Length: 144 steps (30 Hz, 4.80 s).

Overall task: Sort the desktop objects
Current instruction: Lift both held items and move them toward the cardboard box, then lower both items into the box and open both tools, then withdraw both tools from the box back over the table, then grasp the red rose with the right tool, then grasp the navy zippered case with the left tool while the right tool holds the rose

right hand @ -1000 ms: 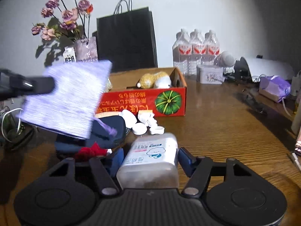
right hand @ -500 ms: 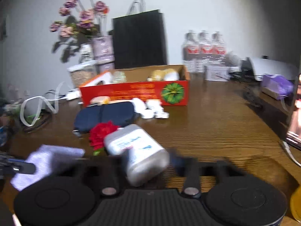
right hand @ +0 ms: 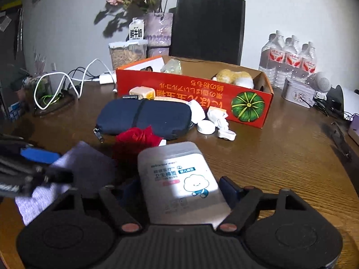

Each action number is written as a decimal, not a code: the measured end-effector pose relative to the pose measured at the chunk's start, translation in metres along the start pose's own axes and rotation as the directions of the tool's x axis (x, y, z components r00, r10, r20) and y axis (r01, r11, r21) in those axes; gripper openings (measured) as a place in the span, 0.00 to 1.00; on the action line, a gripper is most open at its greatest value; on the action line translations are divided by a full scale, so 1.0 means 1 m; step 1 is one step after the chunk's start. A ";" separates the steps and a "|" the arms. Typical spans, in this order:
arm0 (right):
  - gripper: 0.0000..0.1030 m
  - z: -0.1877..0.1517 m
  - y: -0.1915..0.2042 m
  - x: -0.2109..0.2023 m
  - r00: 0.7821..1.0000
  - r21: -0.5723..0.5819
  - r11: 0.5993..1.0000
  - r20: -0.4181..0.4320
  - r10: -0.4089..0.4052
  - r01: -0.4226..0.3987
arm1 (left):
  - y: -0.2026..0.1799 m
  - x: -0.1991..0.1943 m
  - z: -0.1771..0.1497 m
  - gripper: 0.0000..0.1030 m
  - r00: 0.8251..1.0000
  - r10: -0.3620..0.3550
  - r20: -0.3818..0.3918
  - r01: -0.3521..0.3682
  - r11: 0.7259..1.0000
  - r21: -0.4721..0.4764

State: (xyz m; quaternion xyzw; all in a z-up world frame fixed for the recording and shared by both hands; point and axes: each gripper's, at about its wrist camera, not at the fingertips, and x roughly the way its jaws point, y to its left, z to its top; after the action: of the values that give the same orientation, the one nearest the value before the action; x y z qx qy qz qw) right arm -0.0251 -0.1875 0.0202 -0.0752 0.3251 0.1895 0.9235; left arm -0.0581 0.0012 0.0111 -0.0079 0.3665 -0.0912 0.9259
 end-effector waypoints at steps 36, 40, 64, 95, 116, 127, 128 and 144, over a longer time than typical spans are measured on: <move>0.63 0.259 -0.103 0.249 0.981 0.388 0.920 -0.195 0.021 0.057 | 0.088 0.236 0.286 0.02 0.999 0.007 -0.049 -0.023 0.941 -0.338; 0.62 0.255 -0.098 0.275 0.962 0.416 0.907 -0.268 0.048 0.071 | 0.102 0.234 0.286 0.02 0.995 0.070 -0.072 -0.094 0.902 -0.421; 0.85 0.179 -0.081 0.086 0.995 0.353 0.931 -0.011 -0.095 0.093 | 0.051 0.082 0.238 1.00 0.988 0.096 0.118 -0.080 0.988 -0.133; 0.88 -0.018 -0.020 -0.009 0.988 0.366 0.928 0.153 0.020 -0.076 | 0.002 0.021 0.008 1.00 0.990 0.116 0.086 -0.115 0.993 -0.023; 0.44 0.032 0.029 0.042 0.997 0.112 0.991 0.001 0.072 -0.072 | 0.049 0.083 0.097 0.65 0.973 -0.217 0.073 0.223 0.971 -0.091; 0.41 0.005 -0.044 0.012 0.999 0.316 0.948 0.019 -0.047 0.039 | 0.007 0.023 0.043 0.49 0.965 -0.257 0.054 0.254 0.966 0.048; 0.41 0.003 -0.049 0.010 0.998 0.331 0.943 0.028 -0.052 0.039 | 0.002 0.021 0.046 0.87 0.961 -0.271 0.058 0.266 0.961 0.078; 0.39 -0.017 -0.052 -0.026 0.996 0.314 0.949 0.085 0.010 -0.036 | -0.057 0.061 0.052 0.62 0.981 -0.187 -0.055 0.195 0.949 0.249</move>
State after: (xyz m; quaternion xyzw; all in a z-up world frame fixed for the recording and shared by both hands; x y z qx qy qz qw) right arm -0.0329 -0.2475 0.0237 0.0846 0.3139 0.1491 0.9339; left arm 0.0114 -0.0682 0.0128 0.0764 0.3636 -0.2263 0.9004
